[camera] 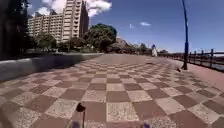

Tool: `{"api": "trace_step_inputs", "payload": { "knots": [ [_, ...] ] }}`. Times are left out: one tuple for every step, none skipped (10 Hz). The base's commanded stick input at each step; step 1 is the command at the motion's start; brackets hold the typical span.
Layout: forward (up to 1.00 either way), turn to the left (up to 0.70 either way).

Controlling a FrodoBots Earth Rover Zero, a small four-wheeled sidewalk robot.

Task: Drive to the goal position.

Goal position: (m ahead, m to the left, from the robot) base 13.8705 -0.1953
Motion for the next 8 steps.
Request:
{"api": "trace_step_inputs", "payload": {
  "knots": [
    [1.00, 0.00],
    [1.00, 0.00],
    [1.00, 0.00],
    [1.00, 0.00],
    [1.00, 0.00],
    [1.00, 0.00],
    [1.00, 0.00],
    [1.00, 0.00]
  ]
}}
